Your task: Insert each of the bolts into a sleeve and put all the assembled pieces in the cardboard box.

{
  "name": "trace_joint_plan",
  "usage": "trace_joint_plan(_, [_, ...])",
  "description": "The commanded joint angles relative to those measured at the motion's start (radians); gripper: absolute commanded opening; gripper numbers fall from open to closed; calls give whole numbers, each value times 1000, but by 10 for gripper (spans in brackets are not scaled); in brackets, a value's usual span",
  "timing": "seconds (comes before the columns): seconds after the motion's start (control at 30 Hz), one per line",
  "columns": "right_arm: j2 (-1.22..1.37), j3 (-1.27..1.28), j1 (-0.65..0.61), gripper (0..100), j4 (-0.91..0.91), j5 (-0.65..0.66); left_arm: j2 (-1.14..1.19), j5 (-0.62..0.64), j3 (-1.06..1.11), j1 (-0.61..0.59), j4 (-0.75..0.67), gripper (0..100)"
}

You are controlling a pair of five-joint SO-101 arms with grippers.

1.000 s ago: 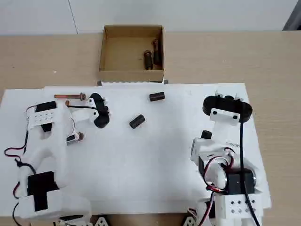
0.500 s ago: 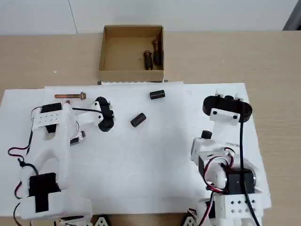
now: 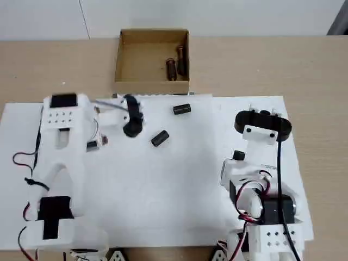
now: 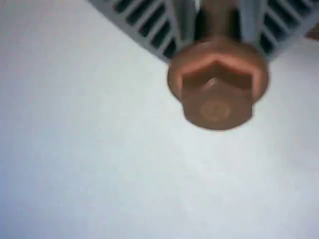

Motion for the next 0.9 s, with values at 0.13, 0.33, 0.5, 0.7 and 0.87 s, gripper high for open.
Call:
trace_joint_plan(0.13, [-13, -18, 1, 3, -15, 8, -17, -41, -213, 52, 135, 6])
trace_joint_plan(0.33, [-13, -138, 1, 3, 67, 8, -46, 420, -363, 140, 137, 6])
trace_joint_plan(0.5, [-13, -252, 1, 3, 171, 11, -199, 678, -418, 259, 137, 6])
trace_joint_plan(0.7, [-13, -313, 1, 3, 269, 71, -419, 729, -381, 381, 132, 6])
trace_joint_plan(0.87, [-82, -287, -18, 3, 260, 117, -609, 1017, -237, 393, 38, 6])
